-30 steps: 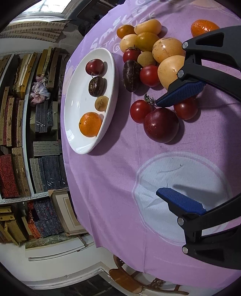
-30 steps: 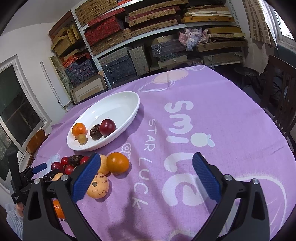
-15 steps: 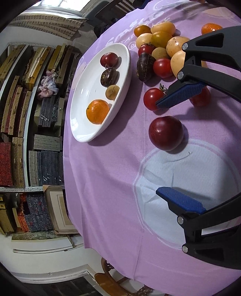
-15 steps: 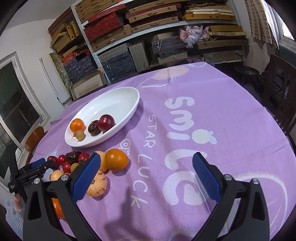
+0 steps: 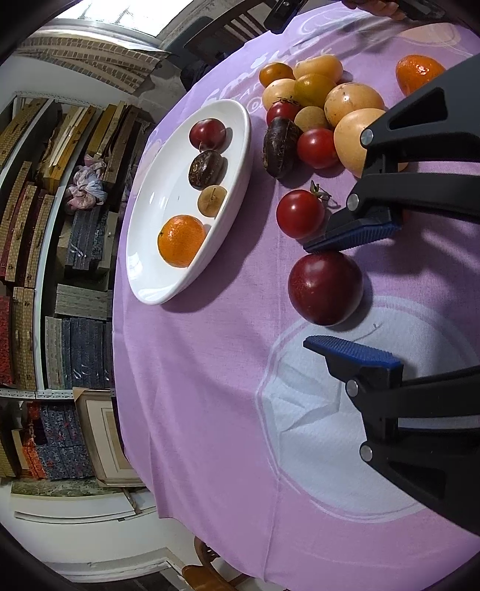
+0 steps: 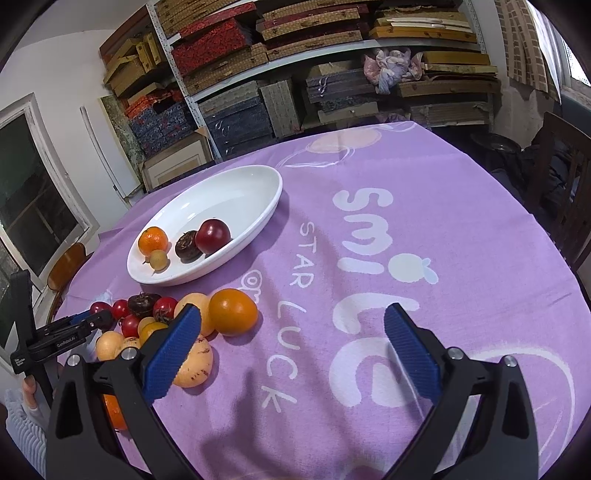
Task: Organize fruits
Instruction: 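Grasp the large red plum with the left tool, then grasp the pale yellow pepino with the right tool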
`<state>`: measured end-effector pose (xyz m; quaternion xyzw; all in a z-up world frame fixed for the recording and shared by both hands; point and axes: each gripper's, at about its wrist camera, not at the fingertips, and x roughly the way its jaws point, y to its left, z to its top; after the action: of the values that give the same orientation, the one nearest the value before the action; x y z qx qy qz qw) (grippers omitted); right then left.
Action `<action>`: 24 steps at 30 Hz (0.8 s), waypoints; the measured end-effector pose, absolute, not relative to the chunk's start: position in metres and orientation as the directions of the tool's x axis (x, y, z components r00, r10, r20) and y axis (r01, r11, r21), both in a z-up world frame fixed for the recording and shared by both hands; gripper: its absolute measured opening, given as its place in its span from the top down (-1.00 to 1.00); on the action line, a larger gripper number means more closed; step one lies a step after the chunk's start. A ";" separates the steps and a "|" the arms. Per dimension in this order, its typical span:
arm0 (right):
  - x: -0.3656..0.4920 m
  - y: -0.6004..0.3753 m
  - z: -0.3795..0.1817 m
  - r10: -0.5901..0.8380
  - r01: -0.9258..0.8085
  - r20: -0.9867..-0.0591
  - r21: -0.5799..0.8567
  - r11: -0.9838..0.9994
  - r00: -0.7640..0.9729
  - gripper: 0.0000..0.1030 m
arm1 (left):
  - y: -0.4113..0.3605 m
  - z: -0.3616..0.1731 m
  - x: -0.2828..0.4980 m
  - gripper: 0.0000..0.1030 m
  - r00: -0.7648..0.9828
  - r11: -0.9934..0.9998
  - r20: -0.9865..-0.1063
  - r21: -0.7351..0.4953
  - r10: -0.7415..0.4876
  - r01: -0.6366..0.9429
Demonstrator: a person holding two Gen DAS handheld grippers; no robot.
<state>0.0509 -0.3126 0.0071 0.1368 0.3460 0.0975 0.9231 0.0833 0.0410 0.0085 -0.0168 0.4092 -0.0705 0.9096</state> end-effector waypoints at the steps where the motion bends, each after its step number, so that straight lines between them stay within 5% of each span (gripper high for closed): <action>1: 0.051 -0.310 0.007 0.285 -0.099 -0.614 0.319 0.943 0.736 -0.89 | 0.041 0.009 0.083 0.23 0.656 0.989 -0.741 -0.089 -0.146 0.119; 13: 0.022 -0.208 0.001 0.326 -0.435 -0.665 0.001 0.900 0.672 -0.87 | 0.052 0.009 0.079 0.24 0.667 0.997 -0.741 -0.065 -0.082 0.050; 18: 0.034 -0.205 -0.007 0.361 -0.436 -0.702 0.079 0.896 0.615 -0.37 | 0.051 0.010 0.079 0.24 0.666 0.996 -0.741 -0.064 -0.084 0.053; 24: 0.050 -0.206 -0.011 0.386 -0.420 -0.723 0.145 0.896 0.573 -0.24 | 0.051 0.010 0.079 0.24 0.666 0.996 -0.741 -0.065 -0.085 0.055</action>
<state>0.0501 -0.2064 -0.0112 -0.0215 0.4024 0.2274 0.8865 0.0787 0.0513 0.0098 -0.0183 0.4068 -0.0384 0.9125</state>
